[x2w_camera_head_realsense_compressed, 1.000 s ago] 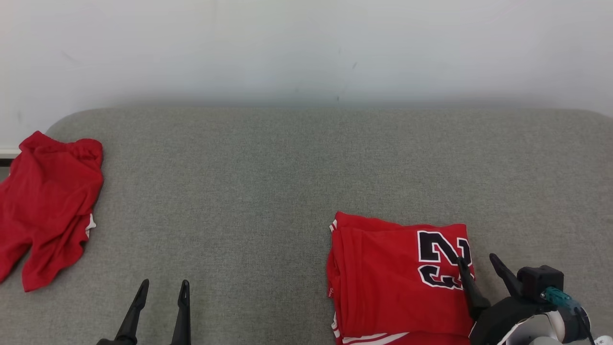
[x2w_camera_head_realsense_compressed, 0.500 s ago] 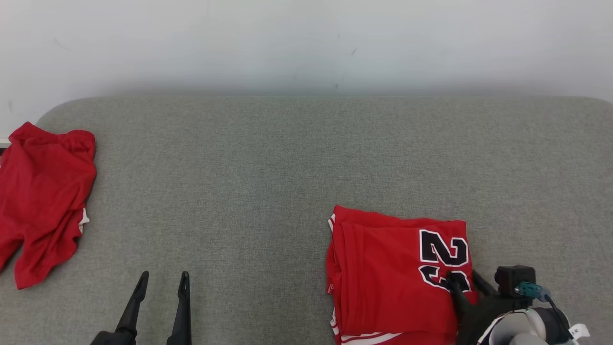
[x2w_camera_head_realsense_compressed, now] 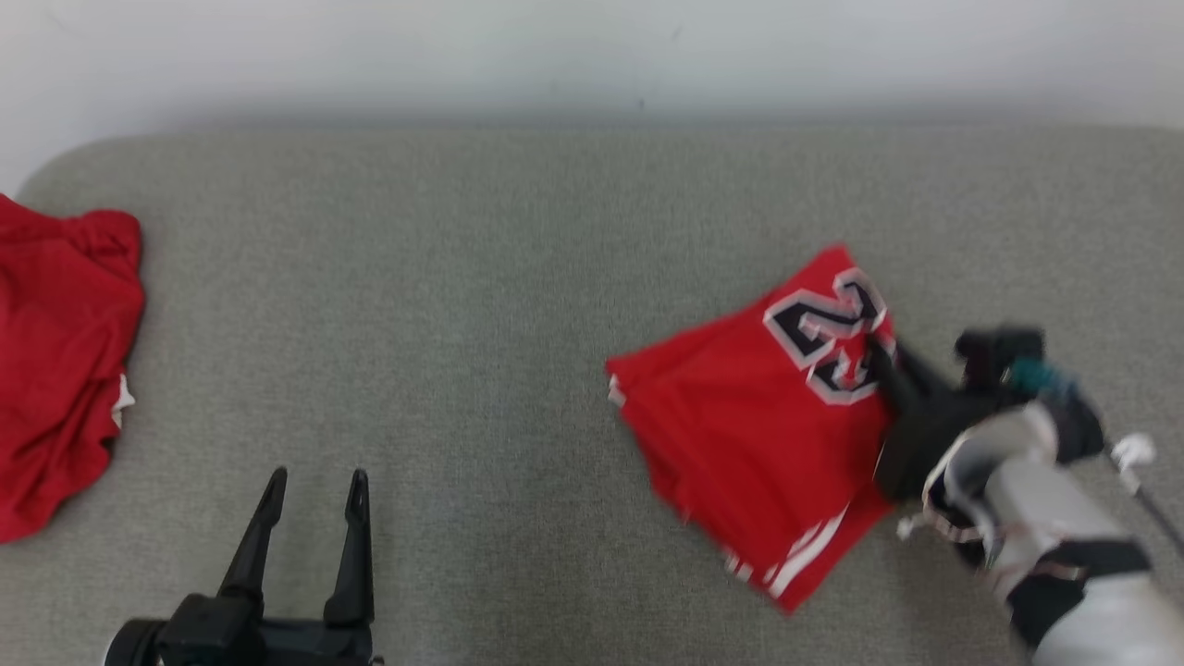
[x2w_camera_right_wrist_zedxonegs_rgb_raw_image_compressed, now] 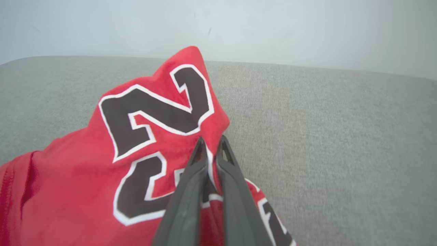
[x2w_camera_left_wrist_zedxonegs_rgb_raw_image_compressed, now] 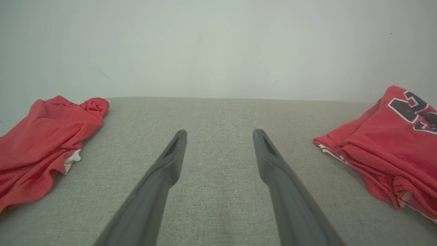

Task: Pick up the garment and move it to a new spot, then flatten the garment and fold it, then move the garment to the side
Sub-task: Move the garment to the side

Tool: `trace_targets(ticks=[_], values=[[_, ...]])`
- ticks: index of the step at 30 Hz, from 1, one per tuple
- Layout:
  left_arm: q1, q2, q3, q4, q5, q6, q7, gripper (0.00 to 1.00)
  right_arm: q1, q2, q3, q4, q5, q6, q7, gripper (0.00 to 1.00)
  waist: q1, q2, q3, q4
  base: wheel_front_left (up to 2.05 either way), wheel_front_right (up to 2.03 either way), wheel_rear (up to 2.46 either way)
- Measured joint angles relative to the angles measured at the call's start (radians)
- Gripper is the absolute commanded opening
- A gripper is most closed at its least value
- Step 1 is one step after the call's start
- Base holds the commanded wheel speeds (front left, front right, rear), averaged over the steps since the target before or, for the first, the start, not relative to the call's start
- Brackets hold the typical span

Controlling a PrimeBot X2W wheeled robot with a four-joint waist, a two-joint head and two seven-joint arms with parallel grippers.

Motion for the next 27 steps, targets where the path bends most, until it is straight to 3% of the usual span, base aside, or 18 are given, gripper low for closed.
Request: trace_targets(ticks=[15,27], values=[[-0.212,0.041,-0.043,-0.085,0.014,0.0,0.0,1.0,-0.396,-0.265,-0.026,0.037,-0.002,0.0,0.028,0.0,0.0002,0.0002,0.286,-0.025,0.0,0.0,0.0],[-0.215,0.087,0.0,-0.18,0.04,0.0,0.0,1.0,-0.547,-0.46,-0.032,0.029,0.016,0.0,0.063,0.0,0.0,0.0001,0.433,-0.141,0.0,0.0,0.0]])
